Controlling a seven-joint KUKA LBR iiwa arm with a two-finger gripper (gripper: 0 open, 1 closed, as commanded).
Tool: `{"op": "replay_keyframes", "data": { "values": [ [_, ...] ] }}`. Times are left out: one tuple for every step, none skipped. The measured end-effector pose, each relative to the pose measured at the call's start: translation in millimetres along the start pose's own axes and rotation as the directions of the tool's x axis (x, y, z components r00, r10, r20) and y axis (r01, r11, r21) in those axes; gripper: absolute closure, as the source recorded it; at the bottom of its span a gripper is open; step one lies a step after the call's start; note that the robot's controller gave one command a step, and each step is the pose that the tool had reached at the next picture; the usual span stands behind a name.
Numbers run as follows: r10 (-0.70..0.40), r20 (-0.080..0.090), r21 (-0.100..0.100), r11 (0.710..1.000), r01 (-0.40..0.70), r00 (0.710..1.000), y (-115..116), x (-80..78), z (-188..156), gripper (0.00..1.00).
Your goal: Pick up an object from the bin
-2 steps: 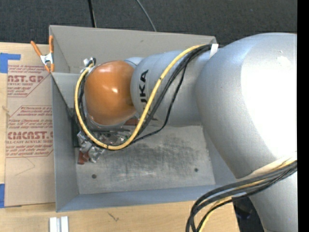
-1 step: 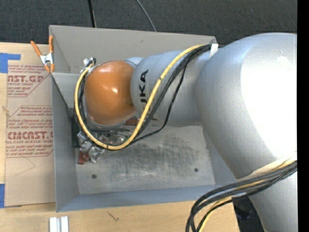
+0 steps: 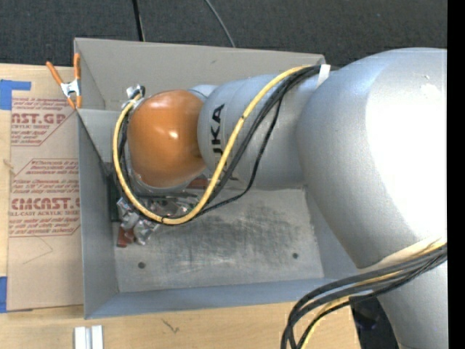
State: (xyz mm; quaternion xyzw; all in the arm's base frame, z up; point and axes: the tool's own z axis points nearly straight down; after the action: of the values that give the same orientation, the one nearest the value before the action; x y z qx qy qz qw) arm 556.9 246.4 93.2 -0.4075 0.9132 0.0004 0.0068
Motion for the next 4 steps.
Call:
{"op": "replay_keyframes", "data": {
  "values": [
    [0.000, -0.007, -0.004, 1.000, 0.000, 1.000, 1, 0.8, -11, 1.00],
    [0.000, -0.008, -0.004, 1.000, 0.000, 1.000, 1, -0.3, -18, 1.00],
    [0.000, -0.014, -0.007, 1.000, 0.000, 1.000, 2, 1.1, -27, 1.00],
    [0.000, -0.017, -0.008, 1.000, 0.000, 1.000, 2, 1.6, -45, 1.00]
  ]
}}
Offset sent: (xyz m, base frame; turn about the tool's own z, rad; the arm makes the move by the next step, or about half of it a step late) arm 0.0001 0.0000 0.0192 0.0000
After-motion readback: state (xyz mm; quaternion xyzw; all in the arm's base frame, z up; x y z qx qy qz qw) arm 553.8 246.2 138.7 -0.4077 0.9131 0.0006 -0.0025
